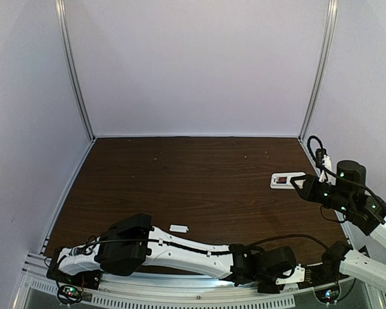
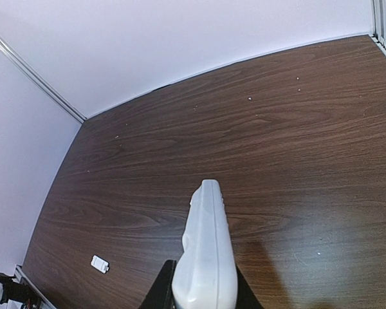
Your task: Load the batteries into the remote control
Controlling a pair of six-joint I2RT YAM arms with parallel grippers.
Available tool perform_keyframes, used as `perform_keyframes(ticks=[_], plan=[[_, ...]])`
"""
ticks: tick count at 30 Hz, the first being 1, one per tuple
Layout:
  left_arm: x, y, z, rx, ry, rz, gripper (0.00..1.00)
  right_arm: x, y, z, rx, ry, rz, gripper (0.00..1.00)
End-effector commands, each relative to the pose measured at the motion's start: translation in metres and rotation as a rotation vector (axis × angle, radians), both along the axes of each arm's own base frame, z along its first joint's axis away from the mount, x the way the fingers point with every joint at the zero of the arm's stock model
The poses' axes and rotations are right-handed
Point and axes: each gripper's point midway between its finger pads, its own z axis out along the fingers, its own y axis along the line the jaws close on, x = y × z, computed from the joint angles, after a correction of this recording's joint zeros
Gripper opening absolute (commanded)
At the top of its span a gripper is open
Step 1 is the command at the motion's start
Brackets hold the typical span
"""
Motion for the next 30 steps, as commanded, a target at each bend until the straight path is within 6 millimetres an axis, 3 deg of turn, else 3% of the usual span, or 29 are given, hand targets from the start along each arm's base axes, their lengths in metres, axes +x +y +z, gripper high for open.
perform_keyframes(ticks=[1,7,12,22,30], plan=[[0.039,0.041,-0.053,0.189,-0.037,0.077,0.12,0.003,-0.003,0.017,0.009,-0.043,-0.015,0.0],[0.047,0.04,-0.014,0.092,-0.02,0.113,0.04,0.004,-0.001,0.017,0.015,-0.042,-0.01,0.0],[0.053,0.058,0.025,0.001,-0.034,0.147,0.0,0.002,0.008,0.019,0.037,-0.055,0.039,0.0],[0.088,0.136,0.085,-0.125,-0.004,0.294,0.0,-0.013,0.039,0.028,0.091,-0.092,0.247,0.0],[0.101,0.186,0.124,-0.209,0.039,0.344,0.0,-0.019,0.065,0.016,0.21,-0.067,0.376,0.0]])
